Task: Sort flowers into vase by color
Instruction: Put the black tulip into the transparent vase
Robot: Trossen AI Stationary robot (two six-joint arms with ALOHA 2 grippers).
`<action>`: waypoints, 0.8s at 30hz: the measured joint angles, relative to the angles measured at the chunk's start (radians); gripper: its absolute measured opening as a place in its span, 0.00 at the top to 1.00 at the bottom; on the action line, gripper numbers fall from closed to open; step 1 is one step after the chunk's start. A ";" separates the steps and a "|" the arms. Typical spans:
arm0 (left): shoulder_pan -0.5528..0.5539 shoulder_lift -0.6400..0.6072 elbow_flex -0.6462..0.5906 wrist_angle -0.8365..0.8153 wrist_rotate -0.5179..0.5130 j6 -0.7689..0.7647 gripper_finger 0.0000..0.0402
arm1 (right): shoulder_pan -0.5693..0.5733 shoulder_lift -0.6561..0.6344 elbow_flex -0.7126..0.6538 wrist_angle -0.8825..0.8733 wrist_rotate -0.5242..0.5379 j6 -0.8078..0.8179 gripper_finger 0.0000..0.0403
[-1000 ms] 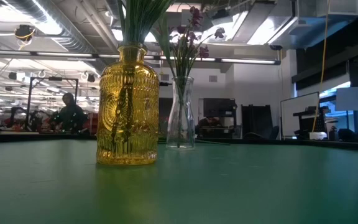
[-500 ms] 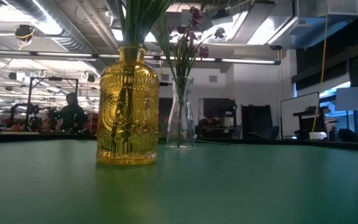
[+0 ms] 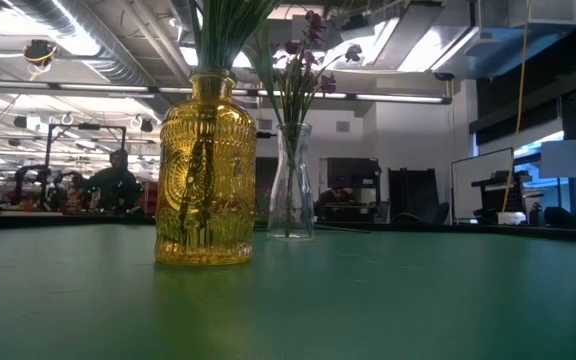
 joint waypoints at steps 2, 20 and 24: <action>0.000 0.000 0.000 -0.004 0.000 -0.001 1.00 | 0.000 0.000 0.000 0.000 0.000 0.000 0.92; -0.031 -0.004 0.000 -0.059 -0.090 0.006 0.97 | -0.017 -0.008 -0.001 -0.047 -0.018 -0.003 0.99; -0.080 -0.013 0.000 -0.070 -0.226 0.054 0.88 | -0.045 -0.039 -0.001 -0.072 -0.020 0.006 0.99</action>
